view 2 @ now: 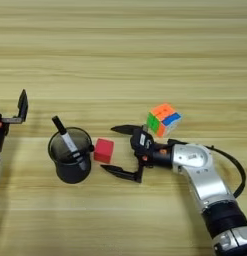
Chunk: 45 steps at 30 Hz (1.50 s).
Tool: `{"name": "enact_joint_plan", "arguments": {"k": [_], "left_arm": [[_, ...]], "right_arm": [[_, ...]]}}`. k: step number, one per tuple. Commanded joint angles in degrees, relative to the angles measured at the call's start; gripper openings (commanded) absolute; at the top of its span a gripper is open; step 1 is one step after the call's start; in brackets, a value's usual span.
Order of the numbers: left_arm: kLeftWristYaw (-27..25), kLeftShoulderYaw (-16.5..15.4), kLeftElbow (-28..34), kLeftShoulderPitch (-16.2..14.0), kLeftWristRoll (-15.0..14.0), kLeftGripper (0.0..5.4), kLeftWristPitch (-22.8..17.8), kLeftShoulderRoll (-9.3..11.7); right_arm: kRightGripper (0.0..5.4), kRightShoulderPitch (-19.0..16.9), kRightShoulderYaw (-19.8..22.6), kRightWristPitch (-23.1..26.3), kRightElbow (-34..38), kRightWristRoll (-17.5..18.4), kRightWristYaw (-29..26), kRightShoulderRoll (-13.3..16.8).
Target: Move the objects on the table
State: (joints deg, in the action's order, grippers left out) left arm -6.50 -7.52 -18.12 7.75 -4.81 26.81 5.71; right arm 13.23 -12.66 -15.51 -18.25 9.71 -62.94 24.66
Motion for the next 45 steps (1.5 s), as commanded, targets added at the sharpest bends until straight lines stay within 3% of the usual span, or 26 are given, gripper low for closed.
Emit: {"name": "enact_joint_plan", "arguments": {"k": [1,8,34,45], "left_arm": [[0.1,0.2,0.6,-0.3,0.3,5.4,0.2,0.1],[0.0,0.4,1.2,-0.6,0.3,5.4,0.0,0.0],[0.1,0.6,2.0,-0.8,0.4,5.4,-0.5,-0.1],[0.2,0.6,1.3,-0.4,0.4,5.4,-0.3,0.0]], "right_arm": [[5.39,0.9,-0.6,0.2,-0.8,-0.7,0.1,-0.4],[5.39,1.3,-0.9,0.0,-2.6,-1.8,0.9,-0.9],[2.42,2.3,-0.8,-0.3,-5.7,-3.1,1.8,-1.5],[2.27,2.6,0.0,0.1,-5.2,-2.4,1.0,-0.9]]}}
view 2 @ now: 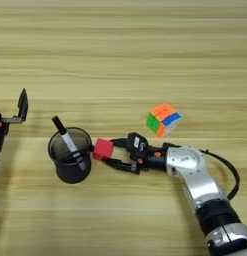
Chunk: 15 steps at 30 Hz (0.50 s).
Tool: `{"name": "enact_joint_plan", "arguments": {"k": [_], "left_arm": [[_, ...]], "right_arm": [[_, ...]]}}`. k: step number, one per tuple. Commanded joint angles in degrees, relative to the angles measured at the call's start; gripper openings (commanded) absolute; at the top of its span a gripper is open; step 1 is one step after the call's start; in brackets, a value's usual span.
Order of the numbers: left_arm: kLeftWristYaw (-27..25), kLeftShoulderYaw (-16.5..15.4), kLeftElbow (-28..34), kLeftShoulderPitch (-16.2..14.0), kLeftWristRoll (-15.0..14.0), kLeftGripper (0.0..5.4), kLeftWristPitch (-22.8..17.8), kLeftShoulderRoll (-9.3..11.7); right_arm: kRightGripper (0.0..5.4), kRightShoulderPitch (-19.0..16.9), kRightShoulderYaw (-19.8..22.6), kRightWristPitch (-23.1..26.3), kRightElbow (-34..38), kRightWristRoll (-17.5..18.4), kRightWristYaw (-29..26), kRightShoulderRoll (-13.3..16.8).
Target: Move the objects on the table
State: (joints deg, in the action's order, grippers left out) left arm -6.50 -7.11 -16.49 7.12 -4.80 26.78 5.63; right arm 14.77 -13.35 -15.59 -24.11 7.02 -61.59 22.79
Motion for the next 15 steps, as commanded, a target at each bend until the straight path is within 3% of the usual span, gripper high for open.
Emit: {"name": "enact_joint_plan", "arguments": {"k": [1,15], "left_arm": [[0.2,0.2,-0.4,0.3,0.4,5.4,-0.3,0.1],[-0.5,0.3,0.0,1.0,0.0,5.4,0.1,0.3]], "right_arm": [[2.27,1.2,0.9,0.2,0.7,0.4,-0.4,1.1],[2.27,3.2,5.9,5.5,8.3,4.3,0.0,5.0]]}}
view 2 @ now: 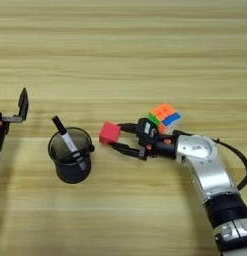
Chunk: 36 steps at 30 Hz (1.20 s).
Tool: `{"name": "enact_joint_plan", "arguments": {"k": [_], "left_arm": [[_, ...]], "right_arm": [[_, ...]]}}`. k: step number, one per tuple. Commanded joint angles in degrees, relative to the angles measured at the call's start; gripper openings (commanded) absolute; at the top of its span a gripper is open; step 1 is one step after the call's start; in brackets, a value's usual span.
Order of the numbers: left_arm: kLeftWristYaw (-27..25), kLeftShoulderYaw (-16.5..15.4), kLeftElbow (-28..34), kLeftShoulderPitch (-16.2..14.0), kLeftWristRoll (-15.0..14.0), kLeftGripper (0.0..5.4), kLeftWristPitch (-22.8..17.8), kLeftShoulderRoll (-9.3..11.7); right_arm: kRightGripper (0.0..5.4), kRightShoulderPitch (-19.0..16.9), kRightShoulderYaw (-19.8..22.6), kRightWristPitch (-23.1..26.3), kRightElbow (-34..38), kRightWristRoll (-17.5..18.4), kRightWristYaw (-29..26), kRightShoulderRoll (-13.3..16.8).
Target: Move the objects on the table
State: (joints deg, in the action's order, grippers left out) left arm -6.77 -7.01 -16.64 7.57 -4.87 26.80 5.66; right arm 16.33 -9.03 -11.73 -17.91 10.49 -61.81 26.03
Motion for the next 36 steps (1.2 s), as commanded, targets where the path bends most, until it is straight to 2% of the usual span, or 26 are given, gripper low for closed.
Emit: {"name": "enact_joint_plan", "arguments": {"k": [1,9,13,19,24,27,29,32,36], "left_arm": [[-0.2,0.2,0.2,0.5,0.0,5.4,0.1,0.2],[-1.8,0.6,1.9,0.4,-0.6,5.4,0.3,0.7],[-5.4,1.0,5.4,-0.1,-2.8,5.4,-0.3,2.0],[-13.3,2.7,16.2,-1.5,-9.8,5.4,-5.3,4.8],[-25.0,4.7,26.5,-3.9,-18.5,5.4,-11.4,11.0],[-30.1,5.2,28.9,-4.4,-21.8,5.4,-14.1,13.4],[-32.7,5.5,29.4,-4.7,-23.4,5.4,-15.4,14.3],[-34.3,5.6,28.8,-4.8,-24.1,5.4,-16.4,14.3],[-37.2,7.6,29.3,-5.3,-22.5,5.4,-16.9,15.1]], "right_arm": [[2.27,1.9,2.0,2.0,2.7,1.1,0.3,2.0],[2.27,2.3,4.3,6.2,10.4,3.6,2.0,2.4],[2.27,1.8,4.9,8.9,15.2,5.4,1.9,2.6],[2.27,1.3,5.0,11.4,19.5,6.9,1.6,3.1],[2.27,0.9,5.1,13.6,23.4,8.7,0.7,4.4],[2.27,0.4,4.8,14.5,25.0,9.5,-0.2,5.4],[2.27,0.3,4.7,15.0,25.8,9.8,-0.8,6.1],[2.27,0.2,4.9,16.1,27.0,10.6,-1.9,7.5],[2.27,1.3,4.6,19.7,29.2,13.4,-5.1,9.7]]}}
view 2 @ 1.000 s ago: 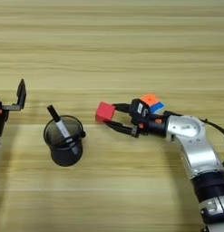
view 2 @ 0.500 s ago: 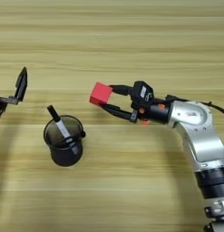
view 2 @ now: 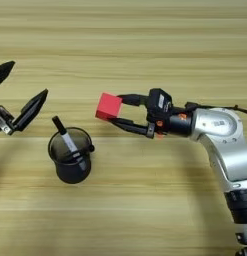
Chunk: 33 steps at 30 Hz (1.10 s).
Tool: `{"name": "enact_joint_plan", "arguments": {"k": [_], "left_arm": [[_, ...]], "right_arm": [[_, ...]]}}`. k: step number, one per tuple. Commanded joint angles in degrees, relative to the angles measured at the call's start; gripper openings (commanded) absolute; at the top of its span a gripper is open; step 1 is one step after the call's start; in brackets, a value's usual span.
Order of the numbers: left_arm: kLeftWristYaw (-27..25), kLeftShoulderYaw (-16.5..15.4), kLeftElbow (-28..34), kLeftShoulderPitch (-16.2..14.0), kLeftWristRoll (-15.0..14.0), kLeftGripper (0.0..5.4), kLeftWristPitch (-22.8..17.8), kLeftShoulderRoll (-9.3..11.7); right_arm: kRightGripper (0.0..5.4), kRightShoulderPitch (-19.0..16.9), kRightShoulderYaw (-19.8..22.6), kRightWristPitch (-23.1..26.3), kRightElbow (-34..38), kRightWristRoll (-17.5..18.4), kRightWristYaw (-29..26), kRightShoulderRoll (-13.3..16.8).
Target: Move the objects on the table
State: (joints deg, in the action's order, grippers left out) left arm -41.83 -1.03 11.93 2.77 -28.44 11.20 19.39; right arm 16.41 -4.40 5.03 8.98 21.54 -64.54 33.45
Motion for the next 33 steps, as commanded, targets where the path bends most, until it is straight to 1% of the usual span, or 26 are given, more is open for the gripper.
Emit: {"name": "enact_joint_plan", "arguments": {"k": [1,6,9,15,20,28,31,33], "left_arm": [[-2.6,1.9,0.8,-0.4,1.3,5.4,-1.5,1.5],[-5.8,4.4,1.2,0.4,2.3,5.4,-2.9,2.8],[-7.3,5.7,1.5,0.8,2.7,5.4,-3.5,3.4],[-9.8,7.9,2.1,2.0,2.8,5.4,-5.1,3.8],[-13.0,9.7,3.0,2.2,1.9,5.4,-6.8,4.8],[-14.8,11.8,4.8,2.9,2.1,5.4,-8.8,4.9],[-15.5,12.1,5.5,2.7,1.0,5.4,-9.8,4.8],[-15.7,12.2,5.7,2.7,1.0,5.4,-10.0,4.8]], "right_arm": [[2.27,1.5,-0.1,3.8,2.8,2.8,-2.9,2.6],[2.27,2.9,-1.3,8.5,5.8,4.4,-5.7,4.9],[2.27,3.6,-1.4,10.6,6.9,5.2,-6.3,5.5],[2.27,4.9,-2.3,14.5,8.4,6.4,-7.2,6.2],[2.27,6.5,-3.2,16.1,8.5,6.0,-7.6,6.3],[2.27,7.5,-4.5,17.3,9.0,5.9,-8.4,6.6],[2.27,7.8,-4.8,17.6,9.1,5.7,-8.6,6.6],[2.27,8.1,-5.1,17.6,9.1,5.6,-8.7,6.6]]}}
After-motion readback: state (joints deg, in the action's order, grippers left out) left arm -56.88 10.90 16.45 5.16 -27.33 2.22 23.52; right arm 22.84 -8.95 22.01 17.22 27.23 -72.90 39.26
